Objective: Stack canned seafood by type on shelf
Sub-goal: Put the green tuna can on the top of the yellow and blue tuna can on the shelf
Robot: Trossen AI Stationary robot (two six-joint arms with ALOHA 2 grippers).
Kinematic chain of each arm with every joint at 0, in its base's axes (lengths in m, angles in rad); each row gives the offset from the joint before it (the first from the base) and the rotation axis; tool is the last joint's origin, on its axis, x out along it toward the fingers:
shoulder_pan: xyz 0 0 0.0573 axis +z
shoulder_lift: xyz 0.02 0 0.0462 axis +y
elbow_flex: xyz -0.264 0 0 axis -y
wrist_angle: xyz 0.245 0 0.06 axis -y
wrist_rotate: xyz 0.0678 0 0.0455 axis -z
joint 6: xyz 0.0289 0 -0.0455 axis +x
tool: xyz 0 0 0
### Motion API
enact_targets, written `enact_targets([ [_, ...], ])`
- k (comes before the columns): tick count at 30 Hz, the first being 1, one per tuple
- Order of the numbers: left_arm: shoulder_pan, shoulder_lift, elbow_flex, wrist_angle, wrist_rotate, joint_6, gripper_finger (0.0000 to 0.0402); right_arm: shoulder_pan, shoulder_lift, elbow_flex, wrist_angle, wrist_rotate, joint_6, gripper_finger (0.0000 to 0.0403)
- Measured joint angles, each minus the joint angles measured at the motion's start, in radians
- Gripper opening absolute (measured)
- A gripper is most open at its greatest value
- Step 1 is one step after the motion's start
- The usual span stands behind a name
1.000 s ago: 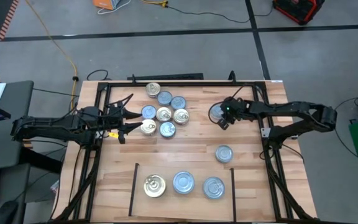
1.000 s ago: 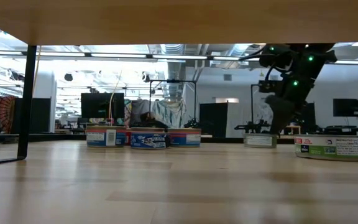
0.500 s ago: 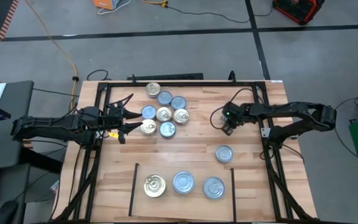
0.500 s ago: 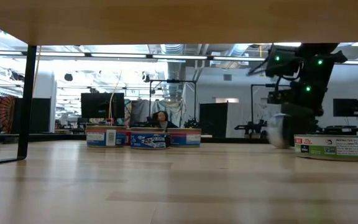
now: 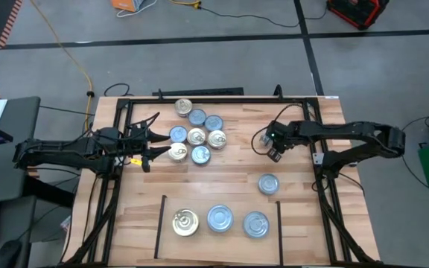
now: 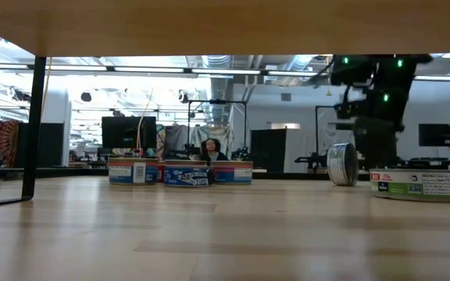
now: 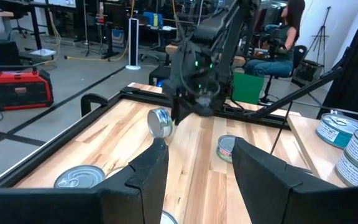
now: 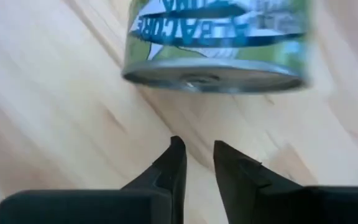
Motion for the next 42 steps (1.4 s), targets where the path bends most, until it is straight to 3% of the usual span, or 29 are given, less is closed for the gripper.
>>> enact_targets([
  [3,0.000,0.000,0.000,0.000,0.000,0.000,0.0168,0.018,-0.037,0.080,-0.119,0.004,-0.059,0.0111],
  [9,0.000,0.000,0.000,0.000,-0.001,0.011,0.0168,0.053,-0.076,0.167,-0.151,0.005,-0.422,0.0132],
  [20,0.000,0.000,0.000,-0.040,-0.004,0.028,0.0168,0.046,0.011,0.268,-0.150,0.007,-0.679,0.0339],
  [24,0.000,0.000,0.000,-0.040,-0.010,0.036,0.0168,0.043,0.089,0.268,-0.123,0.013,-0.792,0.0378],
  [29,0.000,0.000,0.000,-0.040,-0.010,0.036,0.0168,0.044,0.207,0.313,-0.130,0.101,-0.887,0.0379],
  [36,0.000,0.000,0.000,-0.061,-0.007,0.036,0.0168,0.030,0.359,0.376,-0.206,0.110,-1.034,0.0358],
  [42,0.000,0.000,0.000,-0.086,-0.007,0.037,0.0168,-0.006,0.474,0.400,-0.292,0.141,-1.082,0.0318],
])
